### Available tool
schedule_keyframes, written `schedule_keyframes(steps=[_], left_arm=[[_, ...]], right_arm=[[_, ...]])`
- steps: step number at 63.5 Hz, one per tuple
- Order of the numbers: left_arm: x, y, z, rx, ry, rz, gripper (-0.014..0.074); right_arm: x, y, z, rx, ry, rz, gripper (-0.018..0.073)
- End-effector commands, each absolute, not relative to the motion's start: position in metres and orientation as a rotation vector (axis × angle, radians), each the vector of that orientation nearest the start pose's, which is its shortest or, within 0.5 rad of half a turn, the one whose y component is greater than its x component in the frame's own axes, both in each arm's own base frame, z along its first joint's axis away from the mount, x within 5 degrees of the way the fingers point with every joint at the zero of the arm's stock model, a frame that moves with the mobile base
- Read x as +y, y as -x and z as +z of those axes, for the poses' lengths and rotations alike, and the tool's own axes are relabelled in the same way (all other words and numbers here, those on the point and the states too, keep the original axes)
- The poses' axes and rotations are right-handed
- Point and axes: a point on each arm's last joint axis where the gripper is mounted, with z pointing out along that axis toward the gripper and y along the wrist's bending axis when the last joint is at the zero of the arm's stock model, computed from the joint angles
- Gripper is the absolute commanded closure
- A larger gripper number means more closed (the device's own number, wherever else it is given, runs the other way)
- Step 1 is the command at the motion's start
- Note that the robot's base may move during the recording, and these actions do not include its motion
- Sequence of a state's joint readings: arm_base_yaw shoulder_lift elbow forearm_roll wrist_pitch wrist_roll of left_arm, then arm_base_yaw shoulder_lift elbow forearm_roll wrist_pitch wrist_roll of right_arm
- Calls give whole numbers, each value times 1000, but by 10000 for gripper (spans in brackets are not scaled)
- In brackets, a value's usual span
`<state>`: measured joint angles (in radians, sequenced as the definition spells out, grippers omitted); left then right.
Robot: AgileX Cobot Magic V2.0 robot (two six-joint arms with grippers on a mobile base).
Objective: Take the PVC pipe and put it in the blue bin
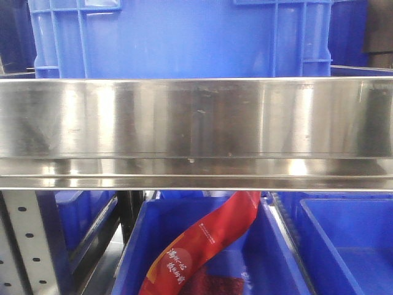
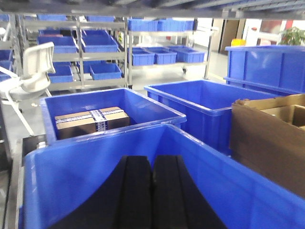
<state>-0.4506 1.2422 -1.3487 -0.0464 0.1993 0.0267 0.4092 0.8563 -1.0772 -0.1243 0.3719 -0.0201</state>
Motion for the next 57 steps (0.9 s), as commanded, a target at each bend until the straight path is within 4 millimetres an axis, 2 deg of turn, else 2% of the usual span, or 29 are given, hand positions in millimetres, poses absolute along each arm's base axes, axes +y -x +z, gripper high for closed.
schedule_keyframes(steps=[1,11,22,36,47,57], left_arm=[[-112,-227,471,1519,-326,-399,708],[-90,-184,448,1505,-314,-405,708],[-58,-146,423,1470,-178,-422,708],[-24,-106,392,1468,-48,-309,708],[-12,-89,365,1560,18,-226,708],[-5,-79,353,1572,75,-167,708]], right_arm=[[59,-155,453,1588,384,160,727],[54,-154,448,1597,341,158,727],[45,-153,424,1645,301,127,727],[26,-128,407,1544,166,140,727],[14,-109,381,1561,95,101,727],[9,-84,354,1581,75,88,727]])
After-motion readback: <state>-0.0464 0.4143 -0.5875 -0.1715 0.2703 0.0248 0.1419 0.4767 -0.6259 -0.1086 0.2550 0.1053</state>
